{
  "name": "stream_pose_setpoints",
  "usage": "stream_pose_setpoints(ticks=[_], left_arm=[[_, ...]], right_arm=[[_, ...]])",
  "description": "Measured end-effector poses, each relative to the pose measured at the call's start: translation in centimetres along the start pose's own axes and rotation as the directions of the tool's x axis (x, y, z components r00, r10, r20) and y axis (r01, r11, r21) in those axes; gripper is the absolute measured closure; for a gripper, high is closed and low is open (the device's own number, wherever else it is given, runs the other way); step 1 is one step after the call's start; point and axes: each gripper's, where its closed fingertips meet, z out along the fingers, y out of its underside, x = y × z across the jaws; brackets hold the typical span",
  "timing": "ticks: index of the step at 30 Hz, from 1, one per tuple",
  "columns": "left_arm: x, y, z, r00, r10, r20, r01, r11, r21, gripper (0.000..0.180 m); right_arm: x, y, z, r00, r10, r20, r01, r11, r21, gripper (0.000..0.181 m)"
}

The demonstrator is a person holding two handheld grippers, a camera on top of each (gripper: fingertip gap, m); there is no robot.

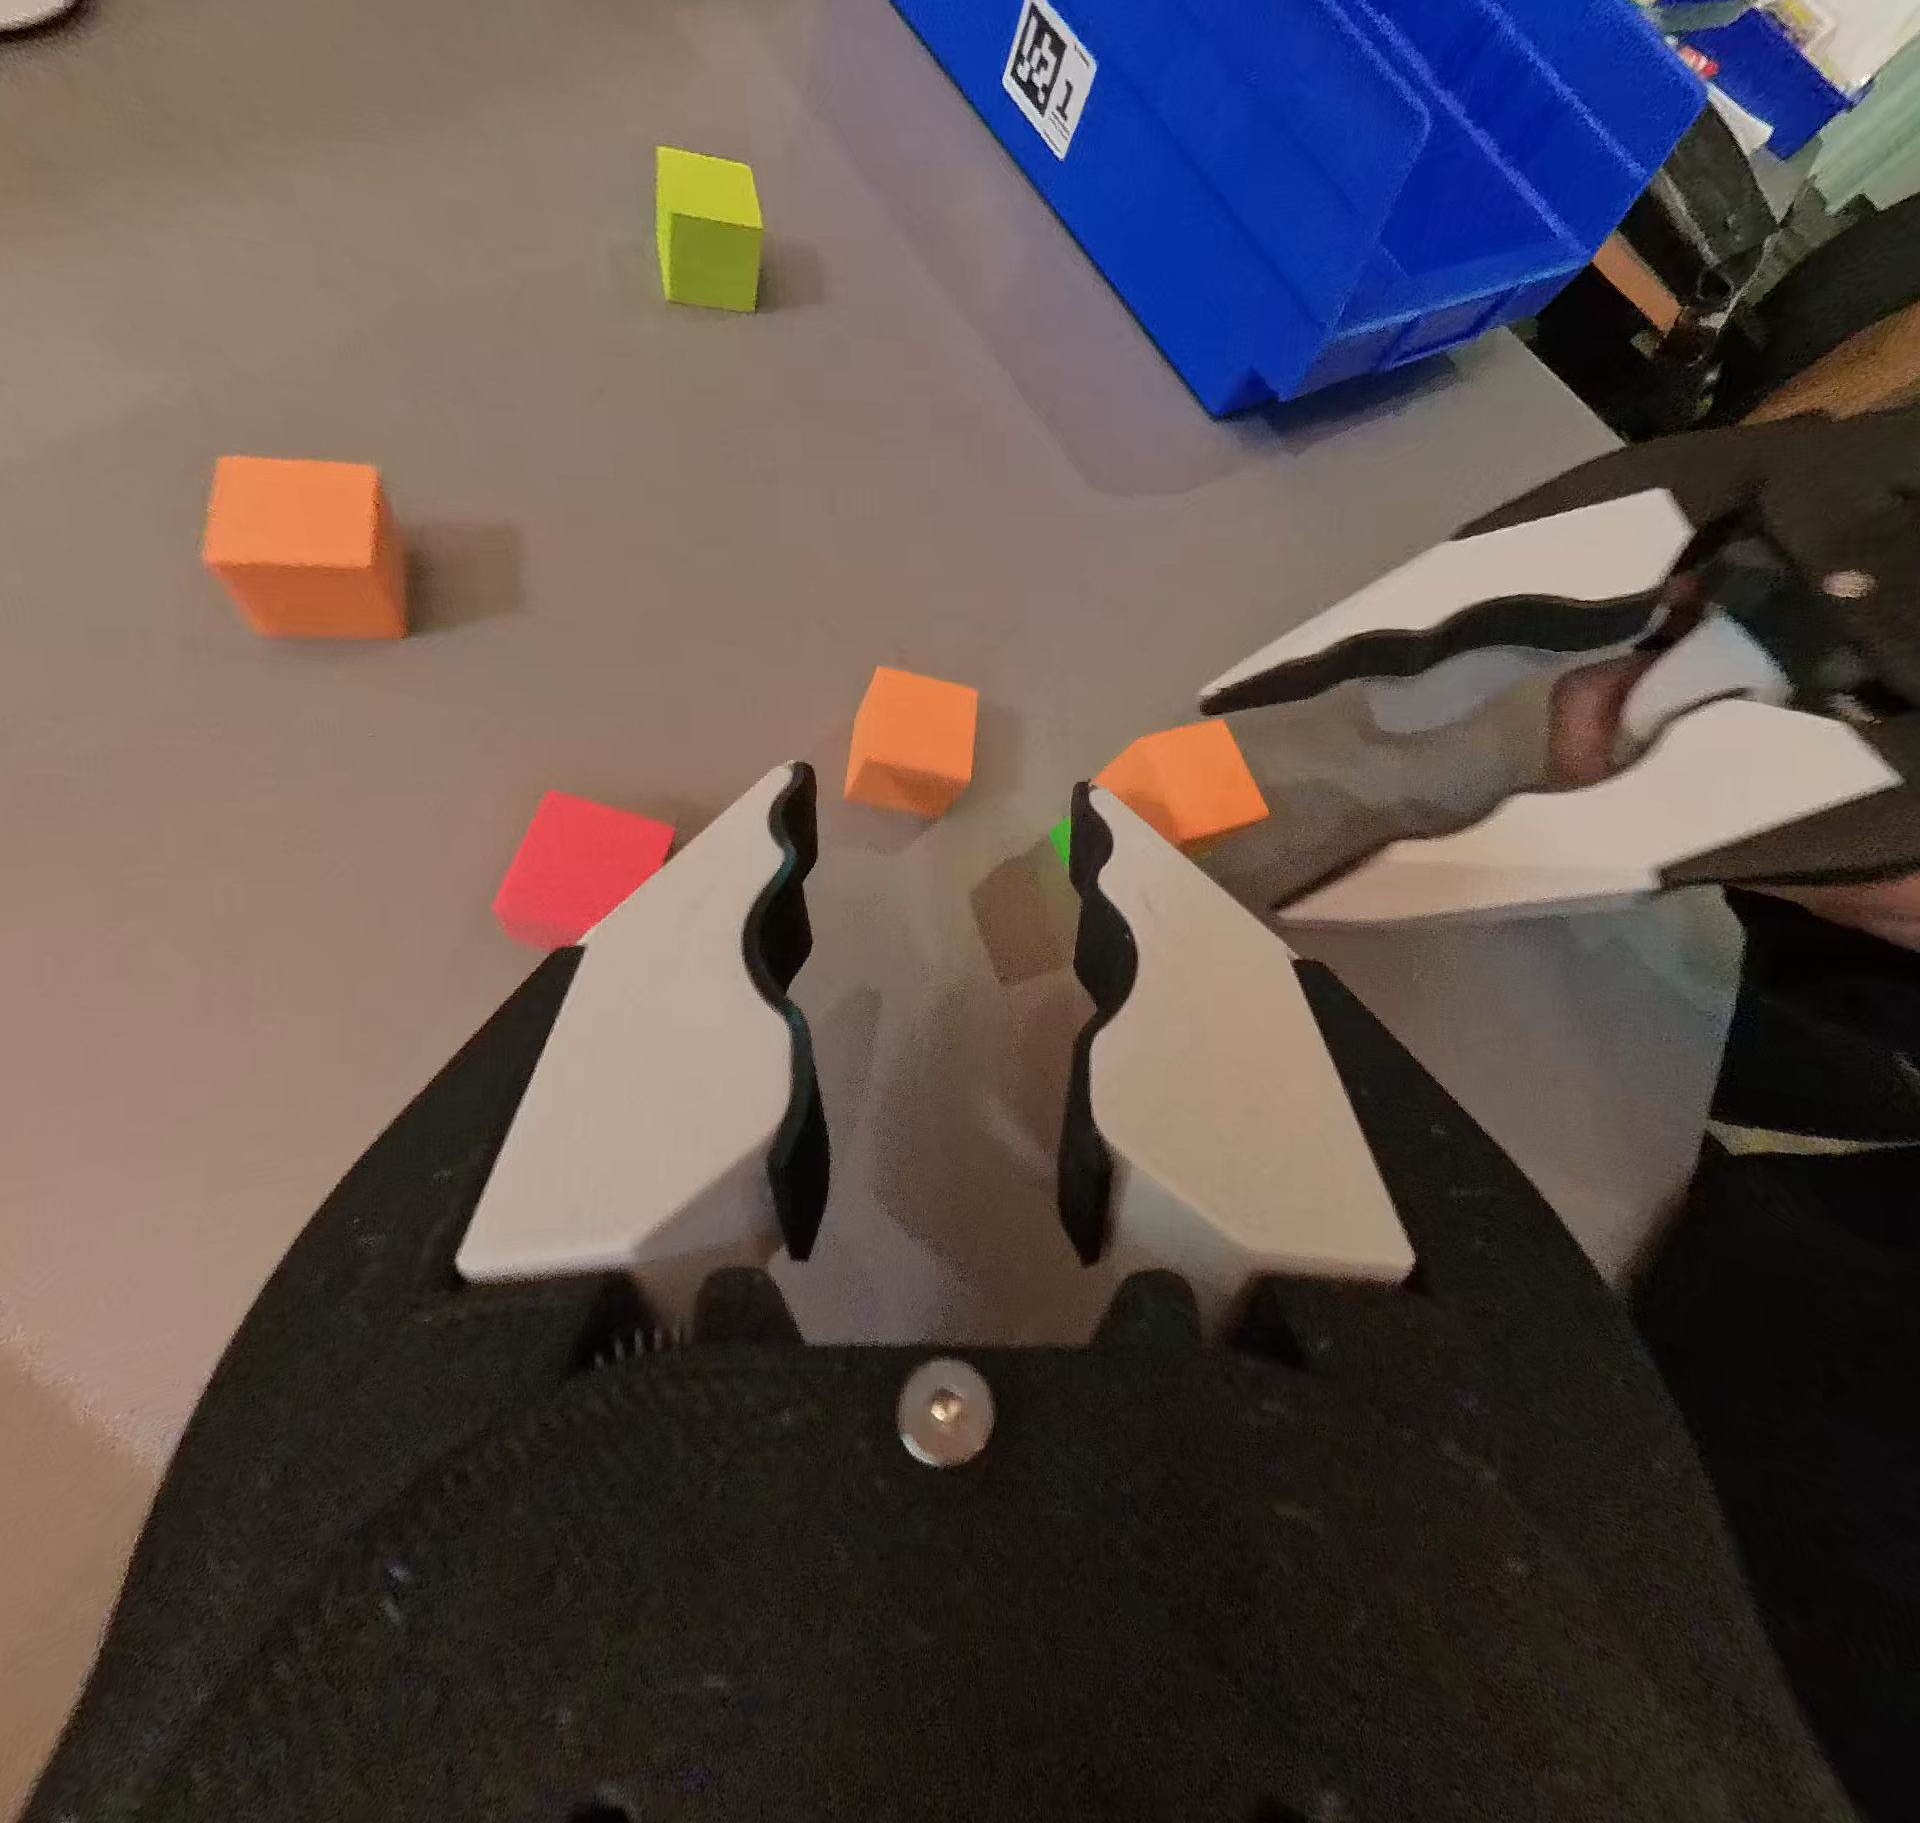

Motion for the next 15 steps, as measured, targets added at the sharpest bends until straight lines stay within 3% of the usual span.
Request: stream_pose_setpoints(ticks=[5, 7, 11, 15], left_arm=[[-0.6, 0.6, 3.6, 0.997, 0.070, 0.045, -0.065, 0.994, -0.092, 0.136], [-0.9, 0.7, 3.9, 0.992, 0.099, 0.075, -0.089, 0.988, -0.123, 0.158], [0.5, -2.1, 1.9, 0.996, 0.085, 0.035, -0.085, 0.996, -0.008, 0.158], [4.7, -4.0, -0.6, 0.980, 0.115, -0.160, -0.109, 0.993, 0.046, 0.158]], right_arm=[[1.6, 0.0, -2.3, 0.998, 0.058, -0.040, -0.056, 0.997, 0.051, 0.130], [2.3, 0.2, -3.0, 0.995, 0.078, -0.062, -0.074, 0.995, 0.062, 0.130], [3.2, 0.7, -4.2, 0.991, 0.091, -0.100, -0.084, 0.994, 0.067, 0.132], [3.6, 1.3, -4.5, 0.988, 0.101, -0.114, -0.095, 0.994, 0.061, 0.134]])
